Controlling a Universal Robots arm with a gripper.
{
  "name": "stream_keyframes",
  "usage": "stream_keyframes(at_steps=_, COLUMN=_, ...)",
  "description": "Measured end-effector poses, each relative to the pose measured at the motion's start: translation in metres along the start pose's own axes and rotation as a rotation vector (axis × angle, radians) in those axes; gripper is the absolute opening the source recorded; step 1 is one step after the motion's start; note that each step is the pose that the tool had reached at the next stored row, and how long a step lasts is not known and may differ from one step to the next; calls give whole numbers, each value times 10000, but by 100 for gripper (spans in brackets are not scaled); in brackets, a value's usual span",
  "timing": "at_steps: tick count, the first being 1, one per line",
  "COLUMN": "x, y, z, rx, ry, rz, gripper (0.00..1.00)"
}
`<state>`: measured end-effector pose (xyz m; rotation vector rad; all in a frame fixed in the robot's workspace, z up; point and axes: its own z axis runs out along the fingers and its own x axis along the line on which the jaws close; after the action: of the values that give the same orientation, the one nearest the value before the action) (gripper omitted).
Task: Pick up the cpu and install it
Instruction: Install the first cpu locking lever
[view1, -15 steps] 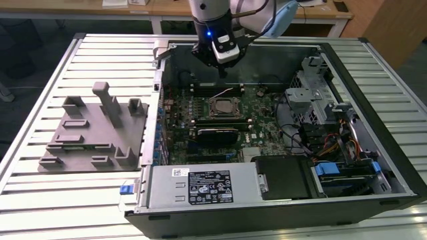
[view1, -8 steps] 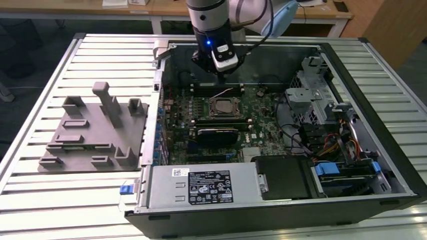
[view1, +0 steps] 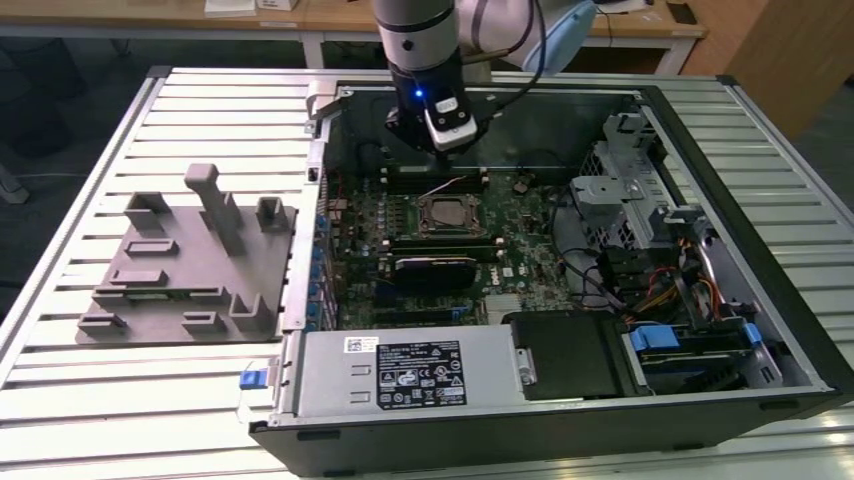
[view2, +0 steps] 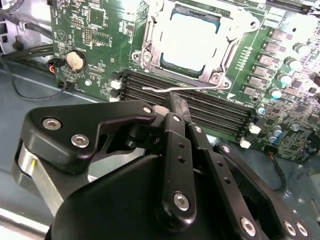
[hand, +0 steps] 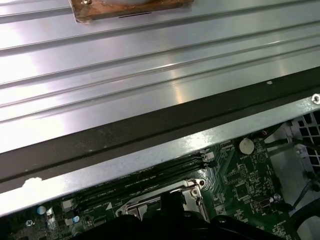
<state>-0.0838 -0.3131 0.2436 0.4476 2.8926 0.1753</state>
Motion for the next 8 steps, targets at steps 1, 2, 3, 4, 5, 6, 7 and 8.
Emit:
stream_keyframes(at_steps=1, x=-5, y=1, z=12, rx=-1, ry=0, rz=-1, gripper=11)
stream_keyframes(at_steps=2, x=-8, y=0, z=27, rx=0, ry=0, rz=-1, gripper=11)
stream_keyframes(at_steps=3, x=-10, y=-1, z=43, rx=2, ry=1, rz=0, gripper=11)
stream_keyframes(at_steps=4, x=-13, y=-2, z=61, rx=2, ry=1, rz=-1, gripper=11)
stream_keyframes(at_steps=5, x=-14, y=-3, z=80, rx=1, ry=0, rz=-1, gripper=11)
stream_keyframes(at_steps=6, x=-15, y=-4, z=99, rx=1, ry=0, rz=-1, gripper=11)
stream_keyframes(at_steps=7, x=-15, y=-6, z=118, rx=1, ry=0, rz=0, gripper=11)
stream_keyframes(at_steps=8, x=-16, y=-7, z=135, rx=1, ry=0, rz=0, gripper=11)
